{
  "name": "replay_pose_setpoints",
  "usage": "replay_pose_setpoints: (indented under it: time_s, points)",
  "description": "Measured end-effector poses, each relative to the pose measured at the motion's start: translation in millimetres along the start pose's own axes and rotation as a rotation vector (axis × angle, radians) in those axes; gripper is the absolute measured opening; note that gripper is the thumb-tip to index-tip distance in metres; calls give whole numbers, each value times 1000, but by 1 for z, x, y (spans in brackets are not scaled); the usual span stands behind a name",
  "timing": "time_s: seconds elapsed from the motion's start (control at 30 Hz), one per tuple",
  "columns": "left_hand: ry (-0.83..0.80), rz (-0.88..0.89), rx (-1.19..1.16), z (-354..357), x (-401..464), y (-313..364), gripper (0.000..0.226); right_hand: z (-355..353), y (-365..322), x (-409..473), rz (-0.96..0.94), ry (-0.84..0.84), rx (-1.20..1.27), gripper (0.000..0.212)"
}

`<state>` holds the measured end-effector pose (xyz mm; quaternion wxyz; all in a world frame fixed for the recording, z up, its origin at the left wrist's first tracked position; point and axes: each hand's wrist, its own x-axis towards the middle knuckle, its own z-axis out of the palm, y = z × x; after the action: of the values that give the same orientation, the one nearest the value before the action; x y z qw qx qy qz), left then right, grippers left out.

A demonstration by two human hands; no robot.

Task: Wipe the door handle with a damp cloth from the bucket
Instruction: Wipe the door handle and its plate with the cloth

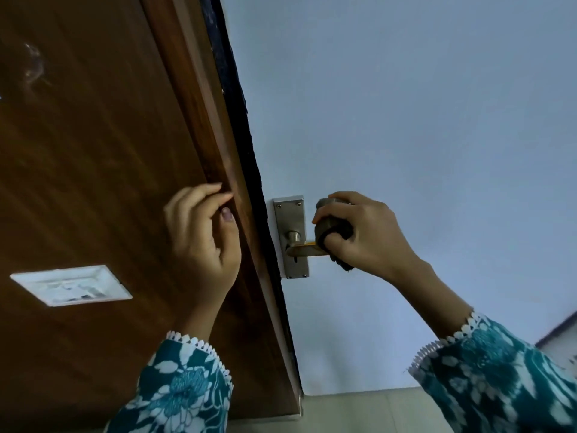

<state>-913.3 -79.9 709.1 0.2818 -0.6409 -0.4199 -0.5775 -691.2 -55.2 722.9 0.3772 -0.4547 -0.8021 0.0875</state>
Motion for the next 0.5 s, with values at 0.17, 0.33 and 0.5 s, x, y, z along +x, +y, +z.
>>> replay_pose_setpoints:
  time_s: [0.17,0.33,0.5]
  points:
    - [-59,48,103,23,2,-17,42,8,-10,-2,-101,25,-194,36]
    - [-79,5,260,40,-9,-29,56,61,-12,-6,-281,9,-439,37]
    - [-41,22,243,42,-9,-30,52,82,-6,-19,-270,23,-477,40]
